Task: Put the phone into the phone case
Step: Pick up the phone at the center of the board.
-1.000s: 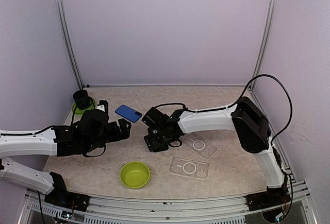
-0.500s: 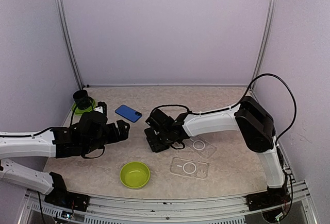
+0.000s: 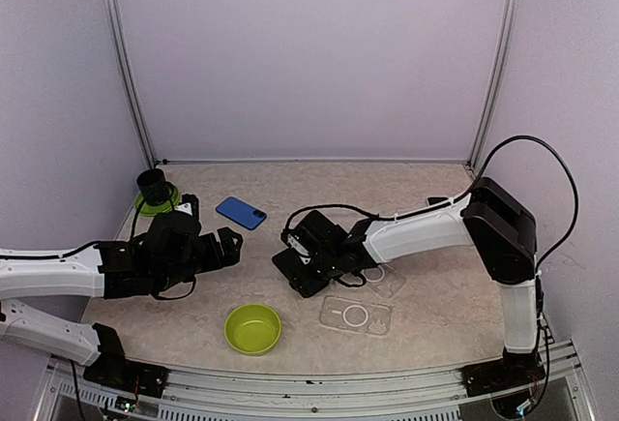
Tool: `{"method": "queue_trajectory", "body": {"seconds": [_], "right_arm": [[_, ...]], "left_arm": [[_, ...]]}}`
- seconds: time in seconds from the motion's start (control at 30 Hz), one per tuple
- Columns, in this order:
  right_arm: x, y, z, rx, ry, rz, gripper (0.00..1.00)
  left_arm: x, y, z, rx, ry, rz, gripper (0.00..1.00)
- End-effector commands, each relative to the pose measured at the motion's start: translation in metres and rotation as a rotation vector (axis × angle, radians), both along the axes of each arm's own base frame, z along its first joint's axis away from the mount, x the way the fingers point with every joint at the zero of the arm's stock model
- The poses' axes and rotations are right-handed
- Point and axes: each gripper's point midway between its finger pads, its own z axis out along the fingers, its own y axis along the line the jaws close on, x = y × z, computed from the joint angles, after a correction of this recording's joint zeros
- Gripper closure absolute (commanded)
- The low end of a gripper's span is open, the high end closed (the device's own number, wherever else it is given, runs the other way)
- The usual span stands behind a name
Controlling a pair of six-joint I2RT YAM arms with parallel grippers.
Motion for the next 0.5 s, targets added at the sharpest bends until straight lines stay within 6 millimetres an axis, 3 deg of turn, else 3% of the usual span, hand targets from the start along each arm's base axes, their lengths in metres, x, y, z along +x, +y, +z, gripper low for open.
{"method": "queue_trajectory", "body": {"seconds": [0.0,0.47], "right_arm": [[0.0,0.007,0.03,0.081,-0.057,0.059,0.46],[-0.01,0.013,0.084,0.234,-0.181,0.151,0.49]], "left_arm": [[-0.001,0.003,-0.002,-0.007,0.006,0.001,0.01],[-0.001,0.003,-0.017,-0.005,0.036,-0.007,0.01]]}}
